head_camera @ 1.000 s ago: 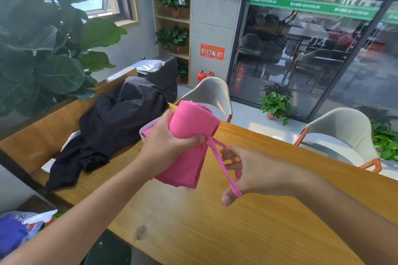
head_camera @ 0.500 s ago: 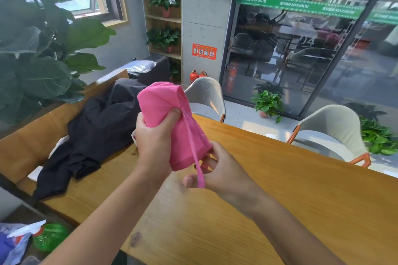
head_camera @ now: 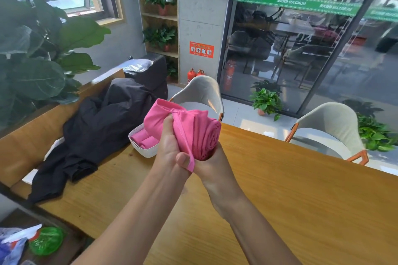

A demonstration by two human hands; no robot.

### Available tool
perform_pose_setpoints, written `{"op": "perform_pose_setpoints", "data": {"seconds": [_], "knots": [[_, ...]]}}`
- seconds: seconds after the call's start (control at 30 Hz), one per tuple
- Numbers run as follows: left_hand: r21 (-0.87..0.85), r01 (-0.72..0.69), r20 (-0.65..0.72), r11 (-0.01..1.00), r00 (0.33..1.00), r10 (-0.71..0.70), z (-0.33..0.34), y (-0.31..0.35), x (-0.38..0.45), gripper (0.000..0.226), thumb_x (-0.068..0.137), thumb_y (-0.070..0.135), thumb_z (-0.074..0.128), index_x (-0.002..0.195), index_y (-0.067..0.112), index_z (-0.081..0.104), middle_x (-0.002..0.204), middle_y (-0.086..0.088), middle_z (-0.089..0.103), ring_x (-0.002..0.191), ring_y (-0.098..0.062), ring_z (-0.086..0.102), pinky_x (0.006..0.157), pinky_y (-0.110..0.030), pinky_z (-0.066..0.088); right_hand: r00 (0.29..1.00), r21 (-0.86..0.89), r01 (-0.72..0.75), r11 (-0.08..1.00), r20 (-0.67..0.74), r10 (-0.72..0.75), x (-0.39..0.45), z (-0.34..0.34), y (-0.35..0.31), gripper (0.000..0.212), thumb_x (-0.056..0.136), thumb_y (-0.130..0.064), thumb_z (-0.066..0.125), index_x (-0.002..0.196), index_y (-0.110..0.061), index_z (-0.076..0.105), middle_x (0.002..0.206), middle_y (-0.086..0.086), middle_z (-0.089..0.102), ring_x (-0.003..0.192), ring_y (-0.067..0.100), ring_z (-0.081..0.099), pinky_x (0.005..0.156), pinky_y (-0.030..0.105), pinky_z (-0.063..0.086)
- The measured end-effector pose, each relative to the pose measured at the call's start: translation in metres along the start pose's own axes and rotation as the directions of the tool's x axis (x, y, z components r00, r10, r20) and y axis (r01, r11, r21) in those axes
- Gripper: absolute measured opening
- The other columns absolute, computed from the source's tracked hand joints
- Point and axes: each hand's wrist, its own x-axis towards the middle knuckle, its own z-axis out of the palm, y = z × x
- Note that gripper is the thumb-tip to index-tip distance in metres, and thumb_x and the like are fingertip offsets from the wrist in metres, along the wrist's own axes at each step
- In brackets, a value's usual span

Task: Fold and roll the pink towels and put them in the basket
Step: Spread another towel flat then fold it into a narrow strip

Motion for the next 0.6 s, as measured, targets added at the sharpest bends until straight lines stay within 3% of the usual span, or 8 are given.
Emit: {"op": "perform_pose_setpoints", "data": {"seconds": [0.1,0.17,0.23,0.33,0.4,0.47,0.53,0.6], "knots": [[-0.105,0.084,0.095,0.991,0.993,-0.075,0.003,-0.012,-0.005,0.033,0.094,0.043,0.064,0.087,0.013,0.074,0.074,-0.002,0.071,0.063,-0.019,0.073,0.053,-0.033,0.059,0.982,-0.027,-0.006,1.0,-0.191,0.001,0.001,0.0,0.009,0.058,0.058,-0.033,0.096,0.106,-0.016,0.067,0.099,0.006,0.074,0.09,0.021,0.072,0.07,0.026,0.058],[-0.156,0.12,0.087,0.98,0.99,-0.107,0.001,-0.02,-0.006,0.03,0.087,0.037,0.073,0.092,0.007,0.074,0.081,-0.007,0.074,0.072,-0.025,0.075,0.061,-0.041,0.062,0.946,-0.036,0.031,0.999,-0.322,-0.041,0.0,-0.001,0.016,0.053,0.063,-0.026,0.092,0.107,-0.02,0.063,0.096,0.0,0.074,0.087,0.016,0.072,0.068,0.022,0.056],[-0.138,0.14,0.079,0.981,0.988,-0.13,-0.003,-0.02,-0.006,0.036,0.085,0.034,0.076,0.104,0.004,0.075,0.099,-0.013,0.076,0.09,-0.029,0.076,0.077,-0.048,0.062,0.935,-0.012,0.062,0.998,-0.35,-0.062,0.0,-0.006,0.022,0.052,0.065,-0.03,0.091,0.108,-0.025,0.064,0.099,-0.002,0.074,0.089,0.014,0.072,0.07,0.021,0.056],[-0.088,0.124,0.084,0.988,0.99,-0.117,-0.008,-0.021,-0.005,0.041,0.083,0.032,0.078,0.115,0.007,0.073,0.112,-0.012,0.075,0.105,-0.027,0.073,0.101,-0.045,0.054,0.933,-0.073,0.071,0.995,-0.348,-0.092,0.001,-0.014,0.017,0.046,0.066,-0.037,0.09,0.105,-0.034,0.066,0.1,-0.005,0.073,0.09,0.012,0.072,0.072,0.02,0.056],[0.062,0.053,0.03,0.997,0.998,-0.055,-0.013,-0.019,-0.002,0.037,0.083,0.032,0.079,0.113,0.013,0.072,0.108,-0.008,0.077,0.096,-0.019,0.075,0.095,-0.04,0.057,0.938,-0.119,0.072,0.99,-0.33,-0.108,0.002,-0.024,0.014,0.045,0.067,-0.04,0.089,0.106,-0.034,0.067,0.101,-0.004,0.074,0.091,0.013,0.072,0.074,0.024,0.057],[0.28,-0.062,-0.016,0.958,0.997,0.07,-0.014,-0.015,0.0,0.057,0.075,0.037,0.084,0.125,0.018,0.064,0.115,-0.004,0.073,0.091,-0.013,0.073,0.082,-0.035,0.057,0.943,-0.142,0.054,0.988,-0.319,-0.097,0.002,-0.036,0.009,0.045,0.068,-0.042,0.087,0.107,-0.031,0.068,0.101,-0.003,0.074,0.092,0.015,0.071,0.076,0.028,0.058],[0.552,-0.215,-0.028,0.806,0.961,0.275,-0.02,-0.007,0.002,0.093,0.063,0.044,0.088,0.141,0.028,0.04,0.132,0.005,0.055,0.108,-0.013,0.063,0.078,-0.027,0.051,0.957,-0.17,0.032,0.985,-0.28,-0.08,0.001,-0.049,0.001,0.043,0.071,-0.044,0.087,0.107,-0.029,0.069,0.102,-0.001,0.074,0.095,0.018,0.071,0.081,0.033,0.058],[0.79,-0.447,0.233,0.419,0.852,0.469,-0.026,0.009,0.008,0.1,0.067,0.046,0.089,0.146,0.038,0.03,0.135,0.02,0.038,0.122,-0.006,0.045,0.089,-0.022,0.041,0.973,-0.197,0.008,0.98,-0.226,-0.053,0.0,-0.062,-0.01,0.042,0.073,-0.045,0.087,0.107,-0.026,0.071,0.103,0.001,0.074,0.098,0.022,0.07,0.084,0.035,0.059]]}}
